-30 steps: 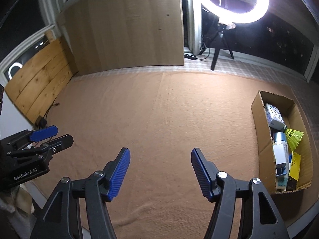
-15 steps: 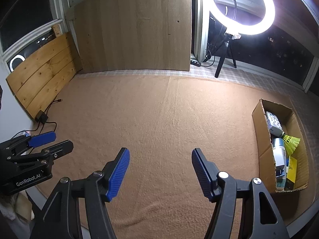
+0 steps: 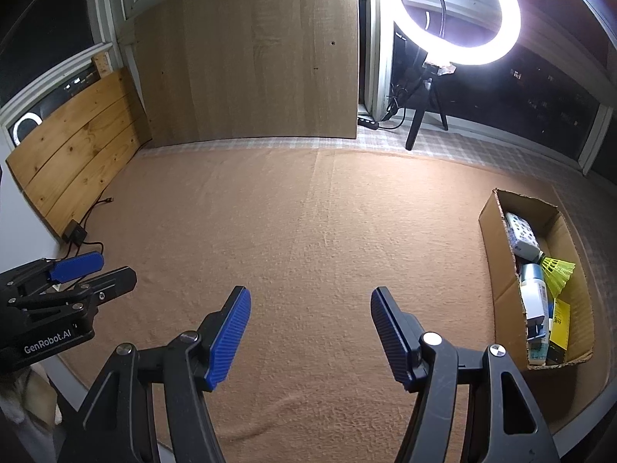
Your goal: Organize objects
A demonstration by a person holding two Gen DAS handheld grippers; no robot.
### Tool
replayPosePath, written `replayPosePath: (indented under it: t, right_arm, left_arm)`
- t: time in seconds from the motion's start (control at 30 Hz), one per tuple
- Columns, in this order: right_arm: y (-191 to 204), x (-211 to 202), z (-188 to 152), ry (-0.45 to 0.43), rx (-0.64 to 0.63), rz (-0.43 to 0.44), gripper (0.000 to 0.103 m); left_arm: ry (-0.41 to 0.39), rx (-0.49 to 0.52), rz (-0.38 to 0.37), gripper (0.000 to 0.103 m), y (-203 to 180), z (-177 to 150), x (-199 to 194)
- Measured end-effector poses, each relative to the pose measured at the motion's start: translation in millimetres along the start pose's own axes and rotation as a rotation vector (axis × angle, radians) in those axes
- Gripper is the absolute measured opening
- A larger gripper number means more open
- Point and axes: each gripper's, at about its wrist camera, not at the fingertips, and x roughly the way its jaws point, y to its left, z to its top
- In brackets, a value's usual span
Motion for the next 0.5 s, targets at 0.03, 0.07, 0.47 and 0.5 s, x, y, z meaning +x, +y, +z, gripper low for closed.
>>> replayPosePath:
  t: [0.03, 0.07, 0.47, 0.5]
  right_arm:
    - [-0.4, 0.3, 0.0, 0.001, 0.001, 0.000, 0.061]
    - [-0.3, 0.4, -0.1, 0.002, 0.001, 0.001, 0.061]
    - [-1.8, 0.6, -1.5, -0.001, 0.009, 0.006, 0.061]
    - [-1.9, 0.6, -1.4, 0.000, 0.009, 0.005, 0.061]
  left_arm:
    - [-0.001, 0.000, 0.001, 0.061, 0.3, 0.4, 0.5]
    - [-0.001, 0.001, 0.001, 0.061, -0.1, 0.4, 0.6]
    - [0.012, -0.006, 0.006, 0.061, -0.2, 0.1, 3.5]
    - [0.013, -0.006, 0.005, 0.061, -0.1, 0.3, 3.7]
